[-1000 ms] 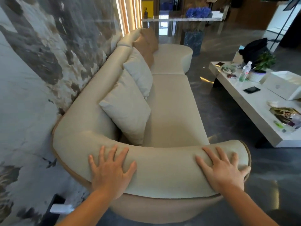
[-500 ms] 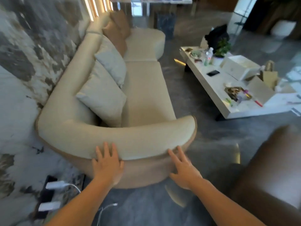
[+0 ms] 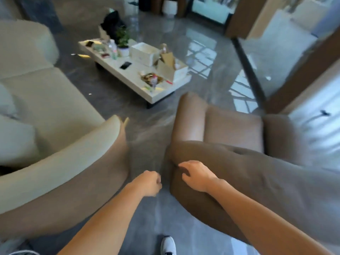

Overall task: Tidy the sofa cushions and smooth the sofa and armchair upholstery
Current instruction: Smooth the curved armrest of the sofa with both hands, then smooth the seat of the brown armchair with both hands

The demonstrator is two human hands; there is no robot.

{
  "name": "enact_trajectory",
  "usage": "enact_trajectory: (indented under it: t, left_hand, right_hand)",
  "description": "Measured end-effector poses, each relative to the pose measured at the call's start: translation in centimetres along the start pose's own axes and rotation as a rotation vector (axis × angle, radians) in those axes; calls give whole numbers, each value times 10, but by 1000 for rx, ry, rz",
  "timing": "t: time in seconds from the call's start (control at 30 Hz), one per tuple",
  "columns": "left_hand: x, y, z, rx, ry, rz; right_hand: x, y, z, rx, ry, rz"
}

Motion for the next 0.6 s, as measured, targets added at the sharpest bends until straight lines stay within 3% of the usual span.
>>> enact_trajectory:
  t: [0.13,0.2,0.27,0.33,0.43,0.6]
  left_hand:
    - [21,82,3,-69,124,-18]
    - [29,145,6,-96,175,-149]
    - [40,148,11,-59,243,-282]
    - [34,182,13,-66,241,-270]
    - [9,231,14,17,185,-278]
    - [-9,247,5,232,342,-303]
  right_hand:
    - [61,29,-75,-22,179,-175]
    - [113,94,-124,-178,298,-213]
    - [127,131,-141,-327,298,-236]
    - [134,163,-171,-401,344,-244]
    - [139,181,-192,-350,442,-246]
    - [137,186,-198,-188,499,-220]
Point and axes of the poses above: each hand's wrist, its own z-axis towards the middle knuckle, its own x-axis out of the back of the hand, y = z × x, the point moved 10 cm from there along z, towards the middle knuckle, and after that the axes turned 11 degrees about z, right-handed, at the moved point
